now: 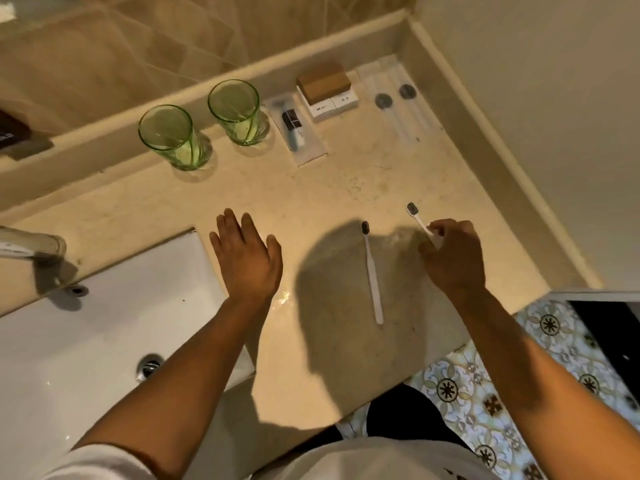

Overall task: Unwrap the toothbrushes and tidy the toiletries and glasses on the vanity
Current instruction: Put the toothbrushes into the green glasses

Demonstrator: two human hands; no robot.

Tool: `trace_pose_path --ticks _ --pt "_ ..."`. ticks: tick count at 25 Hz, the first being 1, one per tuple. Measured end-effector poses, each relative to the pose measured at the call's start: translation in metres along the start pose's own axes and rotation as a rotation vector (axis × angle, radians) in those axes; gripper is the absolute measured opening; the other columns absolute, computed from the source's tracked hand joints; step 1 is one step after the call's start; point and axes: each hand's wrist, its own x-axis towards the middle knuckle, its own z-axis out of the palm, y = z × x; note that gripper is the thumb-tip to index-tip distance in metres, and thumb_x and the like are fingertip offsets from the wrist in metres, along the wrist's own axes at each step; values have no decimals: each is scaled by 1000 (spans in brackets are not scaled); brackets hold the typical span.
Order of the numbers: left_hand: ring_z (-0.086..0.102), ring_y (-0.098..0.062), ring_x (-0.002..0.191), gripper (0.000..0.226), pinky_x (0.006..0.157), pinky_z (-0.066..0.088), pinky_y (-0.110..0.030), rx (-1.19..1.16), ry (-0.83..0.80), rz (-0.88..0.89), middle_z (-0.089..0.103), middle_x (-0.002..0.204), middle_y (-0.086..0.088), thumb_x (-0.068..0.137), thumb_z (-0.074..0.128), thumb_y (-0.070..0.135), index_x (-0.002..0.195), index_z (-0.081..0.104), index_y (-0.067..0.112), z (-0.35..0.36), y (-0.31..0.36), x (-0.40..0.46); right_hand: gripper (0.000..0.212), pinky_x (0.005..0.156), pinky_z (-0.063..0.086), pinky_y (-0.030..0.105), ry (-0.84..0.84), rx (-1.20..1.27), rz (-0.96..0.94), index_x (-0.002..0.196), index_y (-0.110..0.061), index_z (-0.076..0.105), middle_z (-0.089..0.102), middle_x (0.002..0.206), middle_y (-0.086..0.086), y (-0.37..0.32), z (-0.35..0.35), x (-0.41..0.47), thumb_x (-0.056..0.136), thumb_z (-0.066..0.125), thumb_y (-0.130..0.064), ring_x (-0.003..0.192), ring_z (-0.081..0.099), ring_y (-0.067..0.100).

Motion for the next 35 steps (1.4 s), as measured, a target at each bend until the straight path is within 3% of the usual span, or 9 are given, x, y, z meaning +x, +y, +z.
trace_pose_path --ticks 3,8,11,14,17,21,26,31,35 --pt "18 -40 150 61 123 13 -55 -59 42 -118 24 161 -24 100 40 38 148 32 1 2 7 4 32 91 50 48 -112 -30 30 112 -5 66 64 106 20 13 1 7 87 70 -24 100 61 41" --pt "15 -32 153 63 125 11 -51 -38 92 -208 23 164 -17 99 39 40 151 32 4 4 18 7 8 72 50 33 -232 127 -21 86 -22 65 65 82 1 8 -5 13 92 65 -27 77 64 22" --pt "16 -30 153 64 125 12 -50 -15 120 -223 26 163 -16 96 45 38 150 35 4 6 17 10 6 65 46 17 -321 249 -91 85 -27 66 66 78 -13 -33 -5 27 90 69 -26 73 63 3" --pt "14 -28 154 68 125 12 -49 1 105 -235 25 164 -13 93 47 40 150 37 6 9 15 13 4 63 50 10 -356 428 -153 88 -25 70 70 77 -14 -95 7 56 87 73 -24 69 66 -1" --pt "11 -25 155 70 126 11 -47 38 83 -247 22 165 -12 91 45 43 152 36 8 7 14 15 3 59 44 1 -411 646 -205 89 -21 72 70 75 -15 -171 13 91 87 75 -22 65 63 -11" --pt "9 -23 156 71 126 8 -46 47 80 -256 22 165 -10 91 44 44 152 36 9 7 14 16 10 56 49 16 -381 901 -247 82 -6 73 68 63 -8 -253 17 127 86 72 -15 55 59 1" --pt "13 -24 155 70 126 11 -47 32 101 -264 27 163 -11 88 48 43 149 40 9 10 11 17 25 58 56 30 -409 1153 -226 99 14 65 71 75 22 -293 25 159 91 69 -9 57 65 19" --pt "14 -24 155 70 125 13 -49 46 91 -256 27 163 -11 89 49 43 149 41 9 12 9 17 24 63 60 34 -348 1178 -184 102 12 66 74 74 14 -305 30 172 93 67 -10 65 71 22" --pt "16 -26 154 70 124 15 -49 49 97 -244 29 163 -13 89 46 45 148 41 9 11 8 17 20 70 62 55 -320 1143 -174 99 5 67 74 76 17 -306 34 178 92 68 -13 63 69 23"
